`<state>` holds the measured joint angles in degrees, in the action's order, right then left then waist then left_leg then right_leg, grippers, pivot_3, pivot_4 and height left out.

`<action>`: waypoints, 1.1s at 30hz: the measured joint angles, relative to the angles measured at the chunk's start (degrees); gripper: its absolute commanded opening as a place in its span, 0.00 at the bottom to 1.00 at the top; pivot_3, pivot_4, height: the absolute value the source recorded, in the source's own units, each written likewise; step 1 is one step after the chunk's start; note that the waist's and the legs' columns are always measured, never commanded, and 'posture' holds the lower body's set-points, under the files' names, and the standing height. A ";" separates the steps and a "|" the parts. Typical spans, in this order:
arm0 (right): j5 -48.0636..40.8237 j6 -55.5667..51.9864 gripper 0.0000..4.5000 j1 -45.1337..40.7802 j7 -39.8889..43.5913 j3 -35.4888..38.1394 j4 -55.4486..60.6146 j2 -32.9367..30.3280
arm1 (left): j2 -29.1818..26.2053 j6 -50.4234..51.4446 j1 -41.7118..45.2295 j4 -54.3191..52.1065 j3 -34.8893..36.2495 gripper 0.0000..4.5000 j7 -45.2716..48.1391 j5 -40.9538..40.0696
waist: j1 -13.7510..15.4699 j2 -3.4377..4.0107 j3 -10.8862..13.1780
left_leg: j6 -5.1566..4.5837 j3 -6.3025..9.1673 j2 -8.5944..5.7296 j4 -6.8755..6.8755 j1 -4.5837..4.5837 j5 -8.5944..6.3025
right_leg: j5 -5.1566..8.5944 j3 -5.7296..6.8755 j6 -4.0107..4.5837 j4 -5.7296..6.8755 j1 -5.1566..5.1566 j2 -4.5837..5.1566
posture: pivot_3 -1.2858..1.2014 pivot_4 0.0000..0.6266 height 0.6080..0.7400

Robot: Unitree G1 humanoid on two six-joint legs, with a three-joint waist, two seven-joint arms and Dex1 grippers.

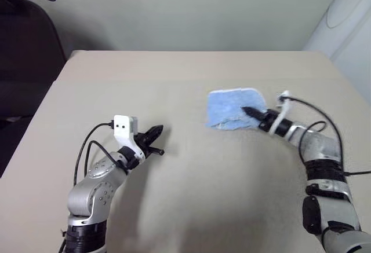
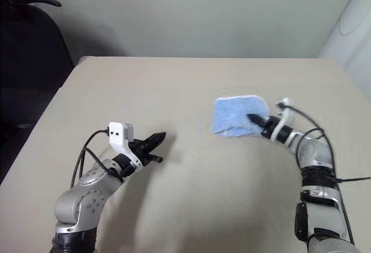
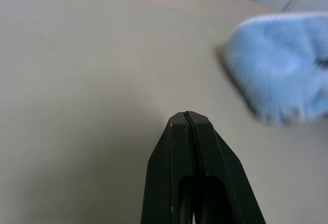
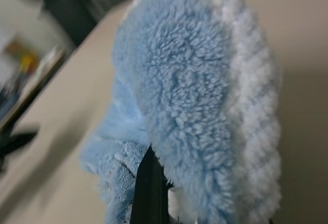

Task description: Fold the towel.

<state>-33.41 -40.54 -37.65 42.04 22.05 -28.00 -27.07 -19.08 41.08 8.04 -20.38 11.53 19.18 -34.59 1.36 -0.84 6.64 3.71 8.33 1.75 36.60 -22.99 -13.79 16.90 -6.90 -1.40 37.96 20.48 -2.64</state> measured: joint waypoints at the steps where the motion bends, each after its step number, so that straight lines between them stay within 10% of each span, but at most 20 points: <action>1: -0.48 0.17 0.00 -0.06 -1.73 2.66 -1.17 -1.76 | 0.01 0.01 -0.05 0.00 0.03 0.00 -0.09 -0.01 | 0.21 0.00 0.00 | -0.01 0.00 -0.01 -0.01 0.00 0.00 | 0.00 -0.01 0.00 -0.01 0.00 0.02 | 0.52 0.24 1.00; 13: 2.29 13.93 0.00 -2.19 -23.24 17.73 -33.96 -17.47 | 0.69 0.28 3.55 2.17 -3.11 0.00 -0.43 0.07 | 0.01 0.01 0.01 | -0.35 -0.87 0.10 -0.44 0.53 -0.19 | 0.03 -0.91 -0.07 0.20 0.05 -0.05 | 0.52 0.24 1.00; 26: 3.65 18.85 0.97 -1.94 -21.70 16.35 -36.54 -18.46 | 2.30 0.27 2.74 2.82 -3.66 0.00 -0.88 0.17 | -0.09 0.02 0.02 | -0.72 -0.96 0.11 -0.42 0.58 -0.41 | 0.04 -1.02 -0.07 0.32 0.12 -0.04 | 0.52 0.24 1.00; 33: 1.77 19.20 0.99 2.82 -21.76 20.10 -34.21 -21.21 | 3.44 0.24 1.78 2.93 -3.98 0.00 -0.77 0.21 | -0.06 0.03 0.02 | -0.78 -1.02 0.11 -0.41 0.58 -0.44 | 0.04 -1.06 -0.08 0.30 0.10 -0.04 | 0.52 0.24 1.00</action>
<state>-31.65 -21.33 -34.83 20.28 42.15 -62.21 -48.28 -15.64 41.32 9.83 -17.45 7.54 18.42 -34.38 1.30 -0.81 6.65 2.93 7.32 1.86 36.19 -22.40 -14.23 16.94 -7.96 -1.48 38.26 20.58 -2.68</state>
